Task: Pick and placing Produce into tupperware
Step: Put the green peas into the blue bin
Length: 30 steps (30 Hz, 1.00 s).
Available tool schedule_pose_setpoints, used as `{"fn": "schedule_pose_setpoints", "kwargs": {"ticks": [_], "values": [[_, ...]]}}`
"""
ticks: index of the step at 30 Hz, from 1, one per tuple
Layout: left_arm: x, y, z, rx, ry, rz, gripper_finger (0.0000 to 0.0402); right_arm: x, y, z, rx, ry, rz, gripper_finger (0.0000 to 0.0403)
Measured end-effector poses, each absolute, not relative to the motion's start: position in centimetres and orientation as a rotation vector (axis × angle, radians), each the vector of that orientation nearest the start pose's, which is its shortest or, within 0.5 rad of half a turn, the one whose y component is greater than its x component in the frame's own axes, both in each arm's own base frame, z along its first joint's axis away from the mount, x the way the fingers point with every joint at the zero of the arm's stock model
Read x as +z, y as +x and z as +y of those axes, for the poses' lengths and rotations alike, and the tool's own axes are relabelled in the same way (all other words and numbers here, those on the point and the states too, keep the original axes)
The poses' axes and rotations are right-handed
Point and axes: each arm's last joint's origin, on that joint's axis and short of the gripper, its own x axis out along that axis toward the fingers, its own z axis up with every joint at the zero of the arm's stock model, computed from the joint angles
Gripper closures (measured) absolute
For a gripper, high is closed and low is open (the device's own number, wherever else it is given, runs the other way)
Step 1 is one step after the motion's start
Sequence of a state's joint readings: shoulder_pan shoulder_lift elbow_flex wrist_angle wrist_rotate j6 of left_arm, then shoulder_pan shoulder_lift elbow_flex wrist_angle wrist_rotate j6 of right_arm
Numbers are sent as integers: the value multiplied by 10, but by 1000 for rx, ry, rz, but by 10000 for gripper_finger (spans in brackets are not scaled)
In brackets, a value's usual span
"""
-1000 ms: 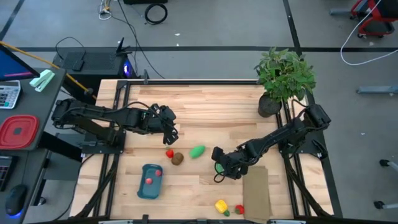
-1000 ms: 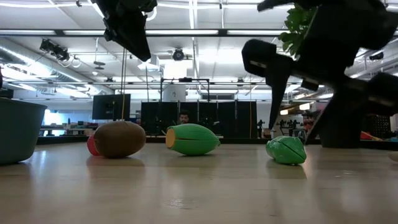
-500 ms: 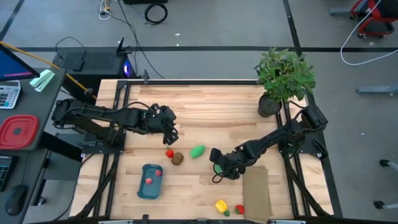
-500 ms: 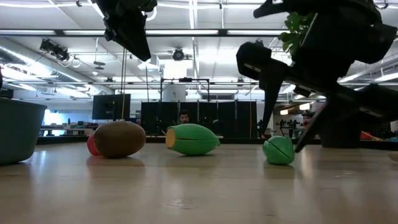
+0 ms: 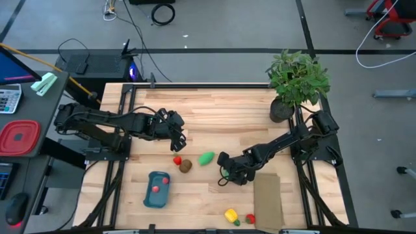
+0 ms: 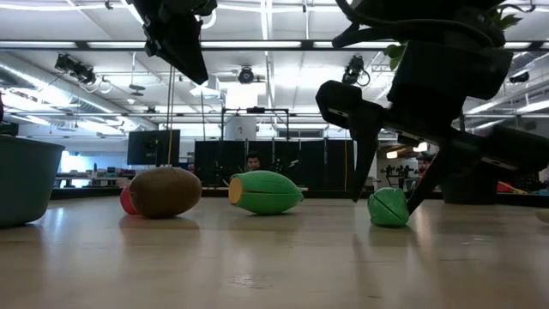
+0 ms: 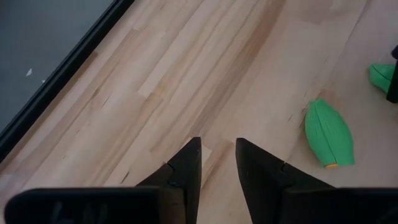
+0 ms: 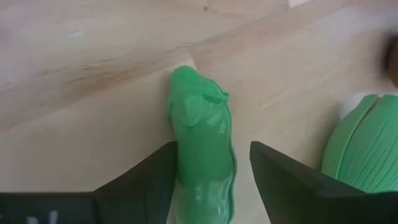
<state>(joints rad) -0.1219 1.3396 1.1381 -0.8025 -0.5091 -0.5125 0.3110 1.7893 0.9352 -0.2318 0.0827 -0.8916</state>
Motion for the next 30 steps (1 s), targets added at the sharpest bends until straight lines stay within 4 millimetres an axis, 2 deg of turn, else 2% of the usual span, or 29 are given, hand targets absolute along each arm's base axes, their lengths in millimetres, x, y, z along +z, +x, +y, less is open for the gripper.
{"fn": "schedule_pose_setpoints", "kwargs": {"ticks": [5,14,18,24,30], "values": [[292,261,-18,584,-153,836,296,130,314,96,652,-919,932,216],[296,262,-18,578,-167,802,298,130,315,98,631,-782,936,289],[302,257,-17,574,-176,778,302,131,317,99,610,-756,910,287],[319,242,-15,562,-202,713,301,138,327,102,567,-743,786,261],[341,218,-12,546,-234,611,306,155,342,103,471,-746,620,279]]}}
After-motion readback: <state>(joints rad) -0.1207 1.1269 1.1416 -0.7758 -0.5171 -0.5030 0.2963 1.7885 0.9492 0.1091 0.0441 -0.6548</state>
